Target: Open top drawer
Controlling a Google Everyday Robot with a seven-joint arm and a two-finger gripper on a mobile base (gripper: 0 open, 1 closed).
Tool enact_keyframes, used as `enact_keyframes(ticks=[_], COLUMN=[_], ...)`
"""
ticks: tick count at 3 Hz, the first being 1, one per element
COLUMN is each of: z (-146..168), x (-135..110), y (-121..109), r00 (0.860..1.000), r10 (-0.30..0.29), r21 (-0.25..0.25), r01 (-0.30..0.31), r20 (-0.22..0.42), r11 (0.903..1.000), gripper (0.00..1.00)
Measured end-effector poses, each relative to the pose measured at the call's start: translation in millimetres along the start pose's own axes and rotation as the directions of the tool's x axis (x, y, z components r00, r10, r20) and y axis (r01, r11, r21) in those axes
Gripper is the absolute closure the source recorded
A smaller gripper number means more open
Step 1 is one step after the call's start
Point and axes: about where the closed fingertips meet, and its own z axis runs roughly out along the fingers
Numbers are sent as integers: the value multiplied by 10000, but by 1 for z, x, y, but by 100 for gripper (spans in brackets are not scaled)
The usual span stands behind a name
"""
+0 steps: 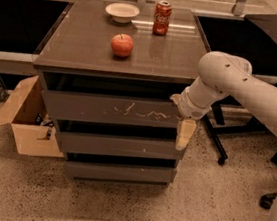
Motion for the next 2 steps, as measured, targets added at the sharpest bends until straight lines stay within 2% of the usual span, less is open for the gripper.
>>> enact_keyframes(ticks=[1,2], z=[10,24], x=[2,3], y=[-14,-31], r00=[9997,9984], r10=[-264,-483], r21=[327,652], r01=[264,463], r20=[-15,293], r11=[9991,9968], gripper=[0,0])
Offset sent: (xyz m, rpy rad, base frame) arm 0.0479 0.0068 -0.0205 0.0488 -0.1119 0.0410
